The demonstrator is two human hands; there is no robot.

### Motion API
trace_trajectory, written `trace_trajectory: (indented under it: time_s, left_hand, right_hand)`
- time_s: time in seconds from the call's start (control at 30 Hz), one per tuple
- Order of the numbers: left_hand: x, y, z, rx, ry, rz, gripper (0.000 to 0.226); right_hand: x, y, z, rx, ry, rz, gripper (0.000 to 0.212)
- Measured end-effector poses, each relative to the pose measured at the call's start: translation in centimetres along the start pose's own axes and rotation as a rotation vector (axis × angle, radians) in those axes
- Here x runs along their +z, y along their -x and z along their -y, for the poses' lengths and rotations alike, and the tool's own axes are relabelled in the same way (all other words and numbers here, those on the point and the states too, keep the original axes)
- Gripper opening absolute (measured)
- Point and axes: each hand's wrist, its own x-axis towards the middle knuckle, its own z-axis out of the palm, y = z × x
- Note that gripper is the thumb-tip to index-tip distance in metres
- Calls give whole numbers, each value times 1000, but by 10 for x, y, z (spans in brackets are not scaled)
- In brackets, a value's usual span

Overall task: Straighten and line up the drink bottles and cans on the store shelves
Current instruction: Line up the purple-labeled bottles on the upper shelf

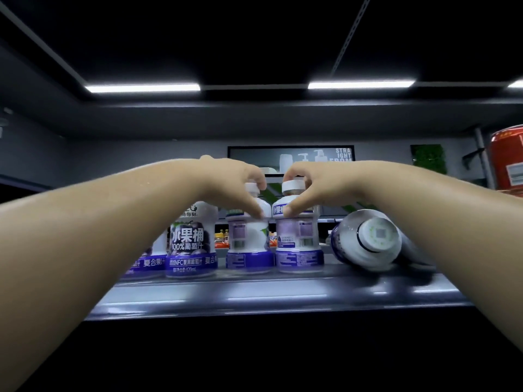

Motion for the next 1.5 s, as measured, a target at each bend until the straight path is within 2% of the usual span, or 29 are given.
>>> trace_trajectory:
  time_s: [0.07,0.17,0.27,0.4,0.47,0.57,0.63,0.73,0.83,1.1,1.17,1.3,1.33,1.4,1.43,1.5]
  left_hand:
    - [6,-3,-8,-25,-64,-36,66]
    - [9,-5,-14,23,-76,-79,61]
    - [2,-1,-2,74,89,18,62]
    - [3,-3,-8,67,-77,-33,71]
    - [6,-7,-17,62,-125,-18,65]
    - [0,-8,-16,67,-27,70,45]
    - [-5,-6,-7,77,47,106,46]
    - [-2,-3,-4,97,77,57,52]
    - [8,-5,-5,112,-8,-17,57]
    - [-11,5,10,114,91,67,53]
    - [-9,5,9,102,98,52,53]
    - [-2,4,9,80,127,15,52]
    - [-1,5,9,76,133,14,52]
    - [0,6,9,71,139,16,50]
    - [0,6,9,66,144,19,49]
    - [-1,6,8,57,158,14,48]
  right_hand:
    - [3,-5,6,-9,138,-21,84]
    - [3,-6,8,-32,162,-7,72]
    - [-6,1,0,-17,116,48,71]
    - [-9,3,0,-26,142,-23,76]
    - [-8,0,3,-25,170,-68,76]
    - [-9,-2,2,1,166,-59,73]
    - [-11,-2,0,14,161,-36,73]
    - [-12,-2,1,27,140,-18,72]
    - [-11,-2,5,41,167,-21,70]
    - [-7,0,7,76,207,-36,67]
    - [-4,2,4,79,174,-33,66]
    - [1,7,-2,73,-88,35,67]
    - [0,5,0,82,-89,37,71]
    - [0,-1,7,138,93,-7,92]
    - [1,-3,11,150,183,-30,92]
    - [4,-7,17,115,192,-43,68]
